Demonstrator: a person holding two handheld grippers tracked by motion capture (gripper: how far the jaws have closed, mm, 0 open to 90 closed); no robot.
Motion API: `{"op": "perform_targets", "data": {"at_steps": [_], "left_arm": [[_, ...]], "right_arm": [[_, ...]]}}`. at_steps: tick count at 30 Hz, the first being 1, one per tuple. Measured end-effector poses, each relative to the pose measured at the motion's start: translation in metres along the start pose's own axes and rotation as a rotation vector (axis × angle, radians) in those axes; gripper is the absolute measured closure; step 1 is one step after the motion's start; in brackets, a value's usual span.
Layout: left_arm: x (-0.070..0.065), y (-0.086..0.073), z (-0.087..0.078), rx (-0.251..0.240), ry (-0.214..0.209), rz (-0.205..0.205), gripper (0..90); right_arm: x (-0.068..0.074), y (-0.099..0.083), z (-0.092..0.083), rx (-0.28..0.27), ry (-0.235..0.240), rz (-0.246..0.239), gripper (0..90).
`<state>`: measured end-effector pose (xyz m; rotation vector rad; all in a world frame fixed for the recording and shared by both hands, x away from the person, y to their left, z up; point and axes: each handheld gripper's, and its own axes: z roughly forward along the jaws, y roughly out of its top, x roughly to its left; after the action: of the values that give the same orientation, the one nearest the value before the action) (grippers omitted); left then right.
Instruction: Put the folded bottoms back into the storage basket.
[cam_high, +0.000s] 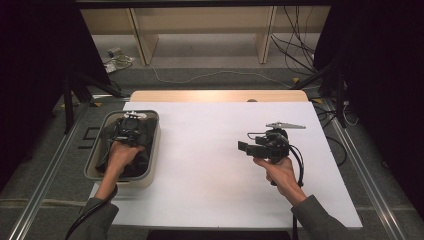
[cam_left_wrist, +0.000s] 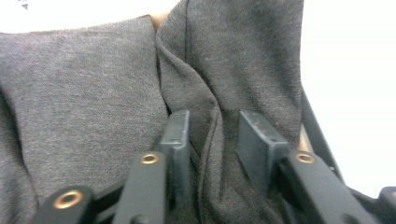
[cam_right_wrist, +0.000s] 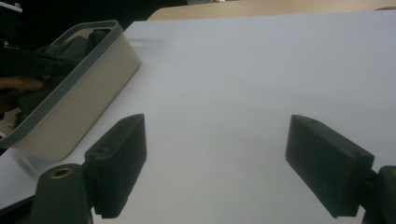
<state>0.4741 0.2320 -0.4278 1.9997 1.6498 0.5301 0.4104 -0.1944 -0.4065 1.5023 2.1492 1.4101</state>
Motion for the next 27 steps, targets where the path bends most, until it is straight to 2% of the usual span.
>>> {"op": "perform_targets", "data": {"at_steps": [3, 5, 14, 23, 27], "left_arm": [[0.000, 0.002, -0.006, -0.015, -0.025, -0.007, 51.9], [-0.001, 0.003, -0.009, -0.018, -0.022, 0.003, 47.5], [-0.003, 0.007, -0.019, -0.037, -0.008, -0.009, 40.1], [-0.005, 0.010, -0.025, -0.064, -0.020, -0.030, 33.3], [-0.008, 0.012, -0.030, -0.083, -0.013, -0.023, 30.8]], "right_arm": [[-0.001, -0.001, 0.000, -0.007, 0.000, -0.004, 21.0], [-0.001, -0.001, -0.001, -0.006, 0.000, -0.003, 21.1], [-0.002, -0.002, -0.002, -0.010, -0.002, 0.001, 21.0], [-0.003, -0.003, -0.004, -0.016, -0.001, -0.003, 20.9], [-0.004, -0.003, -0.006, -0.020, -0.001, -0.004, 20.9]]}}
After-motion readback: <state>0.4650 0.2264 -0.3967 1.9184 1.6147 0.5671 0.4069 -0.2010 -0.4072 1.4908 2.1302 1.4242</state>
